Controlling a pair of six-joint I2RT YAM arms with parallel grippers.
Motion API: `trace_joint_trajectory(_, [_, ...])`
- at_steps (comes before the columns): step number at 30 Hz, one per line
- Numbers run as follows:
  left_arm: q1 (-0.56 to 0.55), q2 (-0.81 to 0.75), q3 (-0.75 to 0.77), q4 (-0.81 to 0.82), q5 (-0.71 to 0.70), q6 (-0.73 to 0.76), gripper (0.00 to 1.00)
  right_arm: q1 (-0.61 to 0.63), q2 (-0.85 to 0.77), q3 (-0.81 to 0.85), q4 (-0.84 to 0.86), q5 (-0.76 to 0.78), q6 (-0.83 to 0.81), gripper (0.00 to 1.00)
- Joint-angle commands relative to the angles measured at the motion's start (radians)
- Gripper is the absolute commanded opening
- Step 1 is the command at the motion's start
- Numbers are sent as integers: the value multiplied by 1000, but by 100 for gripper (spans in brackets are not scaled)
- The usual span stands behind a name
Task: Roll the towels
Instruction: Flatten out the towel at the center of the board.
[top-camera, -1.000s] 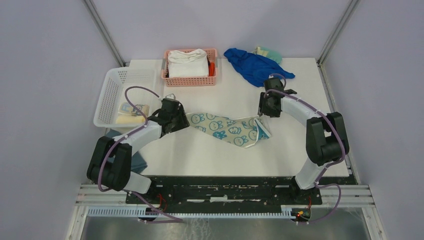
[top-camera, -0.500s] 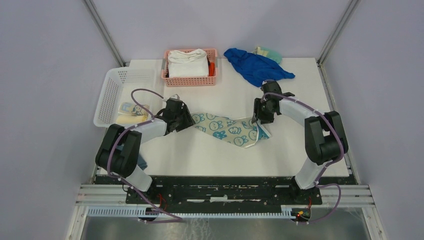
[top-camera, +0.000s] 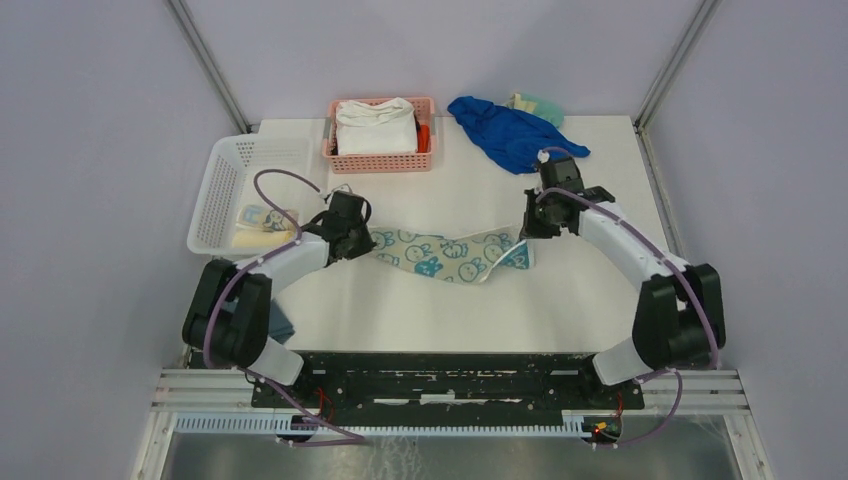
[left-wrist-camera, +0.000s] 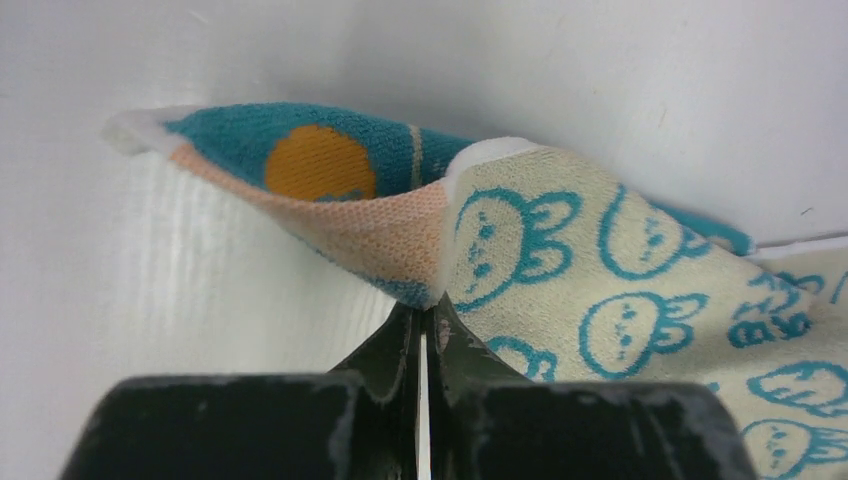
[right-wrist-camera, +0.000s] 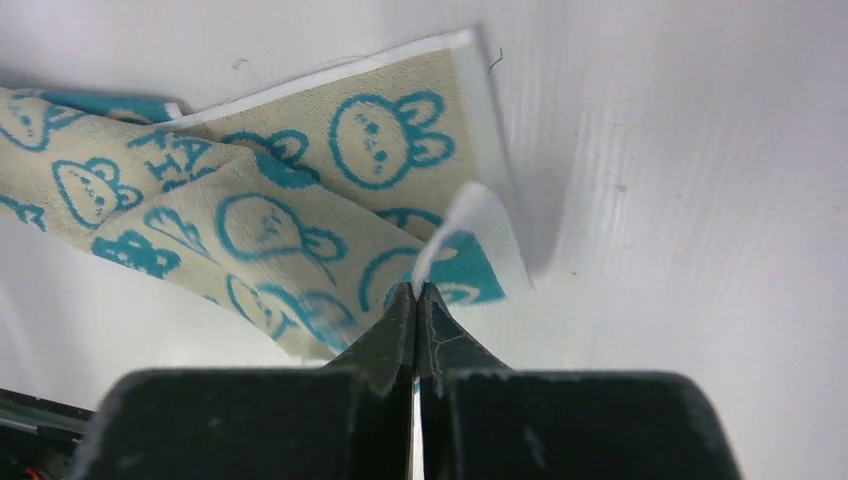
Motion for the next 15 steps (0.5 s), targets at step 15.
trace_joint_trajectory(15, [-36,19,634,-762,-176,456,20,4,-306,80,-44,76,-10,1])
